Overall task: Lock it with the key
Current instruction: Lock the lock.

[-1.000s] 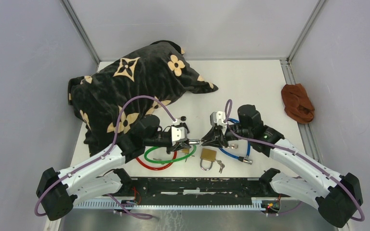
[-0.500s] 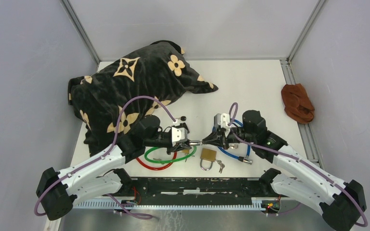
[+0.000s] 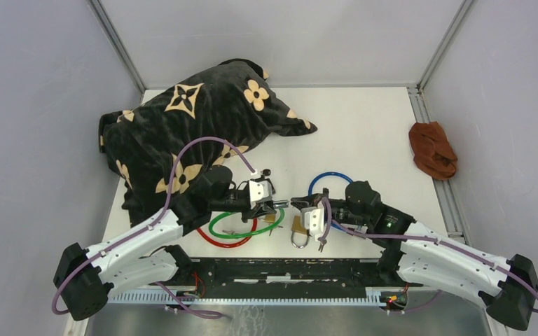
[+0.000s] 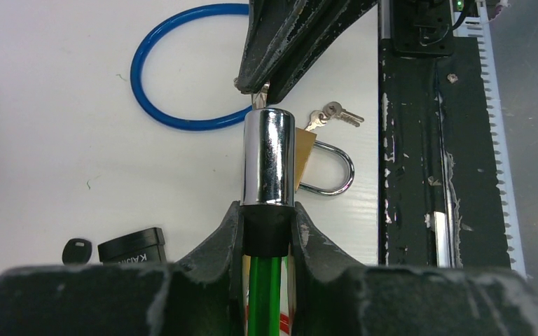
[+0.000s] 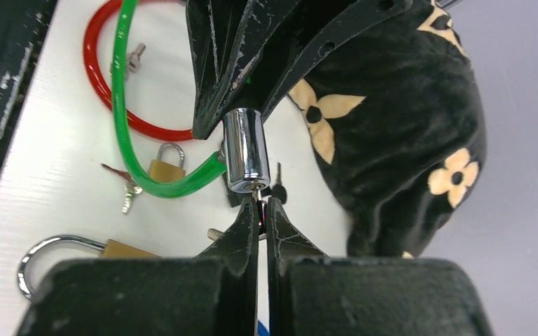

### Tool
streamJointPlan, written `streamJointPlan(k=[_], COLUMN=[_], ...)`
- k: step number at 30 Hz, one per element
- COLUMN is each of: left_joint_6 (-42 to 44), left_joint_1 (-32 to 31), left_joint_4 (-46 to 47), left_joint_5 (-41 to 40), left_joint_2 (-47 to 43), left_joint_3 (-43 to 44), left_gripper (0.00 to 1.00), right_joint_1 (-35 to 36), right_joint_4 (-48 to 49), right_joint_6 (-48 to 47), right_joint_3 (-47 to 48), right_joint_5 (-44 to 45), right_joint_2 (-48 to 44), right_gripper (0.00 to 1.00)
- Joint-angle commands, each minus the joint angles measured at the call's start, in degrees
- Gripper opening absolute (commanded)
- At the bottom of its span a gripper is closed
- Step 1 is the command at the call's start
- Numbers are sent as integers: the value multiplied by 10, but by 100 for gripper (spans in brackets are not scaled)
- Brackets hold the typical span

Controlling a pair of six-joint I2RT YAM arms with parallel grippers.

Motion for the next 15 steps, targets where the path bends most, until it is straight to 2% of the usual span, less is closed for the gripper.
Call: streamJointPlan(k=[1, 3, 9, 12, 15], left_joint_6=[-54, -53, -4, 38, 64], left_joint_1=[-11, -11, -12, -13, -13], left_joint_4=[-1, 10, 16, 6, 5], left_joint_5=[45, 44, 33, 25, 15], left_joint_2=[10, 10, 5, -1, -7], left_joint_3=[6, 4, 0, -2, -3], left_gripper=[2, 2, 2, 2, 2], right_joint_1=[27, 27, 22, 7, -2], right_joint_4=[37, 34, -68, -86, -99], right_joint_6=[-91, -74, -24, -10, -3], right_joint_3=[11, 27, 114, 128, 134], right_joint_5=[39, -5, -110, -136, -126], right_joint_2=[21, 33, 105, 120, 127], right_gripper=[0, 0, 0, 0, 0])
